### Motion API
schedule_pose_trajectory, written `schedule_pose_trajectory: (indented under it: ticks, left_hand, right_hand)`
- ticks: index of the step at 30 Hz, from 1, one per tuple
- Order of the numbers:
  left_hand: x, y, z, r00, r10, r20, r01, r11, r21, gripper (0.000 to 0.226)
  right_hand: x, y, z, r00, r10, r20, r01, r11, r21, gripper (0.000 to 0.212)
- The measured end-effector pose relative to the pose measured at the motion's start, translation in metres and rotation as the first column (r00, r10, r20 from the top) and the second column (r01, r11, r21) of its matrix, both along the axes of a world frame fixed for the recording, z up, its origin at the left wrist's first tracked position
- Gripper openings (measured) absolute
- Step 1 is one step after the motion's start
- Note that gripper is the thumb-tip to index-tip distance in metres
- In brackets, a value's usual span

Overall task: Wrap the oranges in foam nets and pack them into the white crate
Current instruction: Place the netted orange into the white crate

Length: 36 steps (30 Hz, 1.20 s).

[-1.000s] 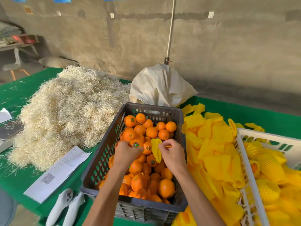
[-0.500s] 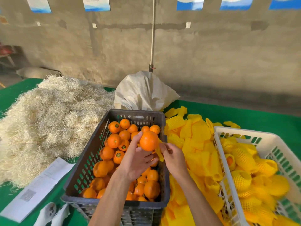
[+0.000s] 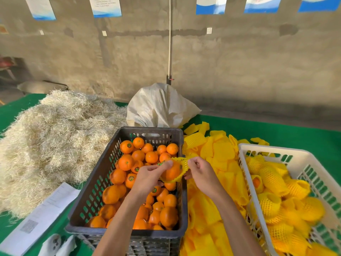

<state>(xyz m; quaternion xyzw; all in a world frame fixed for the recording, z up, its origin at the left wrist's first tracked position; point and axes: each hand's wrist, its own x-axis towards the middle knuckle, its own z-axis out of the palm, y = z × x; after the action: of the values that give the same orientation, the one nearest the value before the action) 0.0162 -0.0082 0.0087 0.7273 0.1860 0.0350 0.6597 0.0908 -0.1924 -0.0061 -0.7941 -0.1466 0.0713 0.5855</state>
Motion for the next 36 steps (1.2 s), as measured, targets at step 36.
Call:
schedule_pose_trajectory:
  ticks: [36]
  left_hand:
    - [0.046,-0.127,0.006,0.946,-0.313,0.083,0.322,0.939,-0.124,0.069]
  right_hand:
    - [-0.013,-0.084,-0.007,0.861,-0.508,0.038,0.503,0.859,0.095,0.031]
